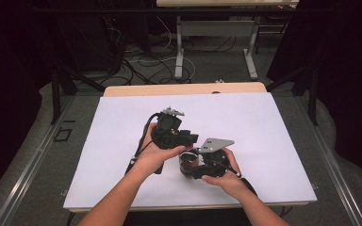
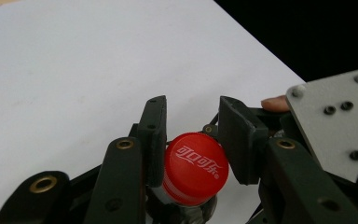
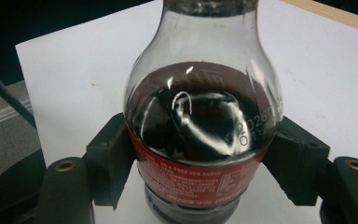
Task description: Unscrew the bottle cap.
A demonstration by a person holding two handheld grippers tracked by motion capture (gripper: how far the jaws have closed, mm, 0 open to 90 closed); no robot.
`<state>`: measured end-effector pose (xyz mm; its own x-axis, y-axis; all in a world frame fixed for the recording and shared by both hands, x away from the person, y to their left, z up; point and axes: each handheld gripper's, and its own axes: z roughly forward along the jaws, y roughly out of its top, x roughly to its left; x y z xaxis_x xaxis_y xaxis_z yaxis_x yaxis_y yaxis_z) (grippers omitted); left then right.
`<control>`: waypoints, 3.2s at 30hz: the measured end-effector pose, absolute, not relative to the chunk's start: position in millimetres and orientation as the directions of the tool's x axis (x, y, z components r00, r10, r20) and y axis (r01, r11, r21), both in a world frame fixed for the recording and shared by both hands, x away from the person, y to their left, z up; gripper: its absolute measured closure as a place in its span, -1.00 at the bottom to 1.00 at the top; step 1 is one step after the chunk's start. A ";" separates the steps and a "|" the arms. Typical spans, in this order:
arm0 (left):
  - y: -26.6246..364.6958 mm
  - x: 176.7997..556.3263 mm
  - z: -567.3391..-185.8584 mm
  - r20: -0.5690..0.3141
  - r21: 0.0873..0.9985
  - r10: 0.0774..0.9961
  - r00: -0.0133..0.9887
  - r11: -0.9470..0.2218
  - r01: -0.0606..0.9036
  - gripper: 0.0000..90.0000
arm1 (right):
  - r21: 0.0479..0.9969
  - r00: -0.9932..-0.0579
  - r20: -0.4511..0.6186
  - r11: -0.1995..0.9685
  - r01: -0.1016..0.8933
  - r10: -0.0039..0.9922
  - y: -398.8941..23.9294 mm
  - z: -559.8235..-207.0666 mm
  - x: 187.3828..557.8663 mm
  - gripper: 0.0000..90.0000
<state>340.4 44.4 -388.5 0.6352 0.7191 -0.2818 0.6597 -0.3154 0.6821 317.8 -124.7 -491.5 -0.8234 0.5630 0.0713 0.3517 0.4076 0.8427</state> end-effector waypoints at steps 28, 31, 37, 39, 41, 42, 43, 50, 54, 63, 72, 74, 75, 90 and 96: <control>71.0 351.2 -389.6 -0.200 0.761 0.438 0.877 -0.494 0.420 0.07 | 0.860 -0.840 0.094 0.381 0.339 0.534 -127.0 -489.1 317.1 -0.34; 67.5 351.7 -391.5 -0.198 0.770 0.446 0.873 -0.480 0.420 0.10 | 0.861 -0.840 0.093 0.381 0.338 0.535 -126.6 -489.5 317.2 -0.34; 61.8 351.6 -392.3 -0.200 0.773 0.458 0.866 -0.470 0.426 0.14 | 0.858 -0.842 0.086 0.391 0.334 0.532 -126.9 -488.6 317.0 -0.34; 60.4 351.4 -392.0 -0.212 0.772 0.467 0.859 -0.458 0.440 0.22 | 0.865 -0.837 0.085 0.378 0.331 0.540 -126.8 -489.2 317.4 -0.34; 59.0 350.1 -390.8 -0.222 0.764 0.475 0.851 -0.457 0.455 0.31 | 0.864 -0.835 0.084 0.377 0.333 0.544 -127.3 -489.1 317.8 -0.34; 57.0 348.4 -391.2 -0.230 0.767 0.497 0.837 -0.436 0.470 0.36 | 0.864 -0.833 0.083 0.377 0.333 0.546 -127.7 -489.1 318.0 -0.34; 56.0 347.5 -390.6 -0.235 0.761 0.515 0.824 -0.430 0.485 0.36 | 0.860 -0.838 0.087 0.383 0.336 0.539 -128.2 -488.7 317.7 -0.34; 49.4 344.1 -386.3 -0.296 0.688 0.657 0.693 -0.356 0.632 0.37 | 0.856 -0.826 0.075 0.388 0.340 0.559 -126.4 -489.7 316.9 -0.34; 45.5 342.1 -384.6 -0.298 0.674 0.689 0.661 -0.338 0.657 0.37 | 0.851 -0.824 0.075 0.395 0.346 0.561 -126.8 -489.8 317.1 -0.34; 55.8 345.9 -381.1 -0.255 0.764 0.588 0.768 -0.364 0.533 -0.06 | 0.859 -0.827 0.075 0.385 0.337 0.557 -129.5 -488.2 317.9 -0.34; 69.3 346.5 -385.6 -0.173 0.781 0.485 0.857 -0.463 0.419 -0.10 | 0.858 -0.830 0.090 0.379 0.345 0.551 -129.3 -486.8 316.6 -0.34; 70.3 346.7 -387.8 -0.194 0.784 0.477 0.857 -0.449 0.427 -0.06 | 0.866 -0.830 0.076 0.375 0.329 0.553 -128.7 -487.5 317.3 -0.34; 71.0 346.9 -388.4 -0.199 0.782 0.475 0.857 -0.450 0.432 -0.05 | 0.869 -0.832 0.071 0.376 0.323 0.551 -128.6 -487.7 317.5 -0.34; 60.9 348.9 -390.8 -0.227 0.770 0.473 0.851 -0.448 0.454 0.25 | 0.869 -0.836 0.074 0.376 0.322 0.544 -127.6 -488.3 317.1 -0.34; 53.9 343.7 -387.4 -0.239 0.748 0.548 0.801 -0.422 0.512 0.37 | 0.867 -0.829 0.084 0.369 0.334 0.553 -127.9 -488.1 316.4 -0.34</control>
<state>343.7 53.9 -387.4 0.8013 0.5484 -0.2393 0.5121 -0.4216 0.7483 316.4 -127.9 -488.1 -0.8288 0.5531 0.0845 0.3345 0.3687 0.8673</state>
